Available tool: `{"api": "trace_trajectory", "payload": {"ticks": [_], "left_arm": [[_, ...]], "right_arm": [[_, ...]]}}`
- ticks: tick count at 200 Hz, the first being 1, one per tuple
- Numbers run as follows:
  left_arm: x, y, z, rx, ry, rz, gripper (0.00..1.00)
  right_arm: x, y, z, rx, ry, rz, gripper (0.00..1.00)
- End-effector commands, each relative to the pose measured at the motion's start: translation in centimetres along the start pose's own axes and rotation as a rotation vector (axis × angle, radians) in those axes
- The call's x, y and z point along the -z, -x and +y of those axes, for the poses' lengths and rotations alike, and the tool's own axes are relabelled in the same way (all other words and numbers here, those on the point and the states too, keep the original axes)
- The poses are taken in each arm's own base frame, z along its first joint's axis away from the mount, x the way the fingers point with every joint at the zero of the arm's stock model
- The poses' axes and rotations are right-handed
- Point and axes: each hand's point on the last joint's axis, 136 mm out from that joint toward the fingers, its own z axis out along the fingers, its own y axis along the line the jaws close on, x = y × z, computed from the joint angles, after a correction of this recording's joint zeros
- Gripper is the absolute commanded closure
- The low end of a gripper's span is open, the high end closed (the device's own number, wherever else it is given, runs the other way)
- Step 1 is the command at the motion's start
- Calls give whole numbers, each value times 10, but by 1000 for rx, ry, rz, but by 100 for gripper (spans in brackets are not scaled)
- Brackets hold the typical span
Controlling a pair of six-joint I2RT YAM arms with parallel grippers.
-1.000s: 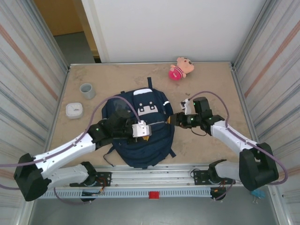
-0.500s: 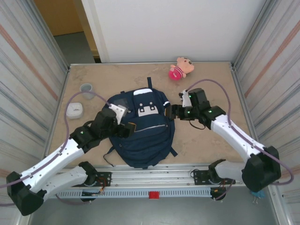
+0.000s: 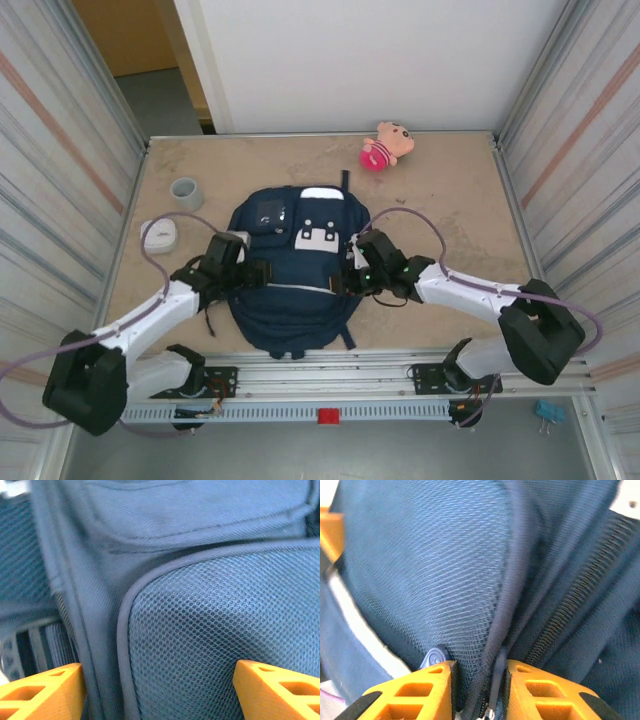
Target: Pack books, pencil case, and school supplies into a backpack
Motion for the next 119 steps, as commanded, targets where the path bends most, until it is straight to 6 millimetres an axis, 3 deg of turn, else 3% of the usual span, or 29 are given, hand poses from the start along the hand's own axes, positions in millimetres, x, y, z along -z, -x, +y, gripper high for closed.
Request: {"api": "trace_trajectory", "payload": {"ticks": [1, 23, 47, 63, 88, 119], "left_arm": [[1, 53, -19, -57, -70, -122, 21], [9, 61, -17, -41, -64, -127, 13], [23, 57, -10, 9, -49, -146, 10], [31, 53, -3, 35, -34, -160, 10], [27, 42, 1, 54, -34, -135, 13], [4, 22, 2, 82, -46, -53, 22]], "right_arm": [[22, 17, 41, 29, 115, -102, 60], [49, 25, 24, 22, 33, -160, 34], [78, 31, 1, -37, -33, -185, 28], [87, 35, -11, -62, -78, -190, 26], [77, 40, -16, -82, -79, -190, 25], [41, 46, -12, -98, -9, -150, 26]]}}
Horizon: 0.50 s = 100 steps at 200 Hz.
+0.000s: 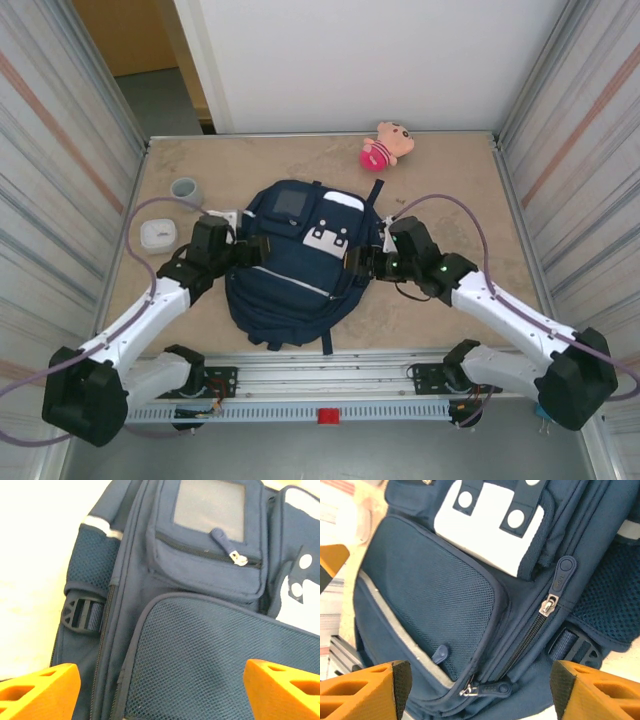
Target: Pack books, pencil case, and school supplies into a backpack
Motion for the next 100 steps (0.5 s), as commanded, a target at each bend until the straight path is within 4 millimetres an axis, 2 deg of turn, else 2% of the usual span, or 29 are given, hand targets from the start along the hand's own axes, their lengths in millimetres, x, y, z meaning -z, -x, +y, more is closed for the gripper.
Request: {"api": "trace_trajectory", "payload": {"ticks": [1, 11, 26, 43, 54, 82, 100], "left_arm": [[-17, -31, 7, 44, 5, 101, 23], [-25, -41, 7, 66, -6, 124, 28], [-36, -57, 7, 99, -14, 149, 35], [-45, -71, 1, 126, -19, 154, 40], [-50, -80, -7, 128, -28, 165, 41], [-59, -96, -22, 146, -13, 179, 41], [-60, -96, -30, 173, -15, 157, 42]], "right_arm": [[-25, -2, 4, -8, 45, 35, 26], [-37, -3, 3, -9, 48, 50, 28], [-56, -3, -11, -10, 8, 59, 35], [-76, 0, -41, -45, -67, 77, 49], [-86, 5, -58, -73, -82, 79, 55], [-99, 21, -87, -116, -96, 86, 58], [-102, 29, -99, -123, -105, 80, 58]]}}
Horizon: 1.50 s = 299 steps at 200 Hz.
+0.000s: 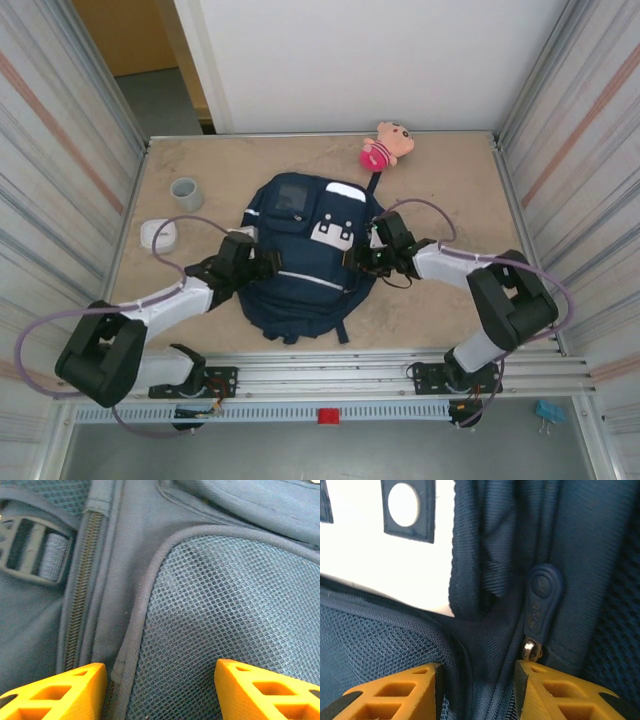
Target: Pack books, pencil case, and school supplies into a backpack
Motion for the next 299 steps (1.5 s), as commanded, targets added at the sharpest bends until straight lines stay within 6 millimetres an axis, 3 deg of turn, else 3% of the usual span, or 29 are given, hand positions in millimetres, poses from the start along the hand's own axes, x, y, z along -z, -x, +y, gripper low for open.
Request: {"api": "trace_trajectory", "payload": {"ticks": [1, 15, 30, 47, 63, 81, 97, 114, 129, 146, 164, 191, 206, 237, 267, 289, 299], "left_arm": [[-8, -45, 6, 45, 39, 111, 41], [-2, -40, -4, 7, 54, 87, 39], [13, -21, -14, -30, 64, 35, 33], [42, 13, -24, -72, 63, -67, 23], [82, 53, -29, -164, 94, -201, 13], [130, 95, -19, -285, 194, -382, 6], [165, 120, -4, -393, 311, -545, 4], [188, 132, 13, -499, 427, -680, 2], [193, 128, 33, -546, 504, -742, 1], [185, 115, 58, -549, 548, -759, 1], [164, 94, 87, -498, 544, -750, 1], [129, 69, 110, -428, 427, -756, 1], [127, 72, 116, -421, 422, -768, 1], [113, 79, 119, -416, 361, -743, 1], [95, 95, 121, -401, 366, -716, 1], [70, 111, 113, -451, 333, -704, 1], [54, 113, 119, -461, 341, -671, 1]], "right_arm": [[-12, 9, -22, 5, -40, -3, 58], [-8, 15, -20, 5, -15, 0, 55], [7, 21, -11, 30, -2, -20, 49], [40, 31, 4, 82, -17, -70, 37], [87, 47, 20, 154, -48, -158, 30], [142, 71, 30, 232, -100, -306, 25], [187, 89, 29, 290, -161, -468, 1], [220, 104, 19, 350, -224, -622, 1], [238, 112, 6, 388, -251, -726, 1], [235, 114, -8, 459, -235, -777, 1], [228, 116, -25, 497, -231, -844, 1], [199, 112, -67, 503, -313, -828, 1], [177, 107, -95, 477, -341, -798, 1], [156, 111, -124, 443, -385, -835, 1], [143, 122, -129, 526, -448, -817, 1], [137, 132, -153, 436, -410, -833, 1], [131, 139, -159, 414, -400, -815, 1]]}}
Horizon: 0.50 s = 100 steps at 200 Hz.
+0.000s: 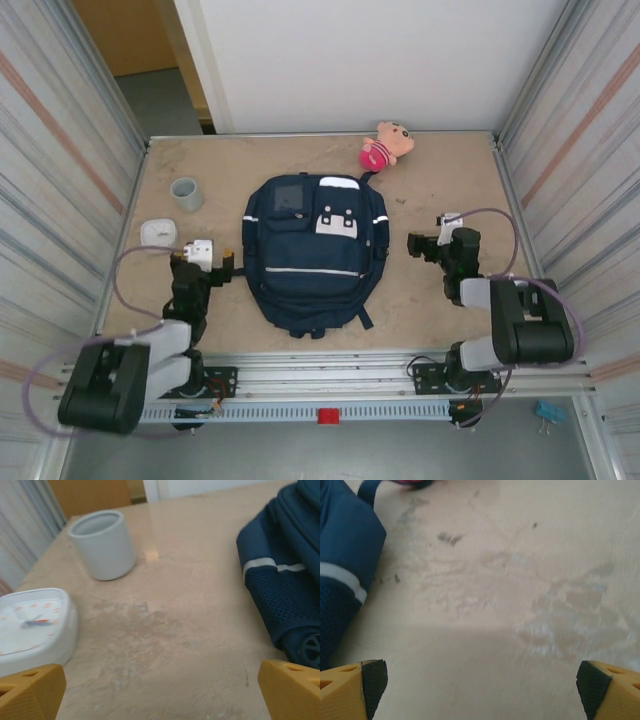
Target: Pack books, pencil case, and school supplies into a backpack
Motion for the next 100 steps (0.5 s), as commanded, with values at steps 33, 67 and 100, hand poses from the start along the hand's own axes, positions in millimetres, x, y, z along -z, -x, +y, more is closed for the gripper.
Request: {"api": "trace_trajectory", "payload": {"ticks": [33, 67, 100], "left_arm": [[-54, 28, 8, 93, -16, -19, 1], [-72, 28, 9, 95, -21, 38, 1], [-76, 28, 5, 94, -63, 63, 1]], "right_arm": [[-15, 26, -22, -50, -46, -67, 1], [-15, 26, -23, -53, -50, -68, 1], [-15, 26, -23, -52, -52, -68, 1]]}}
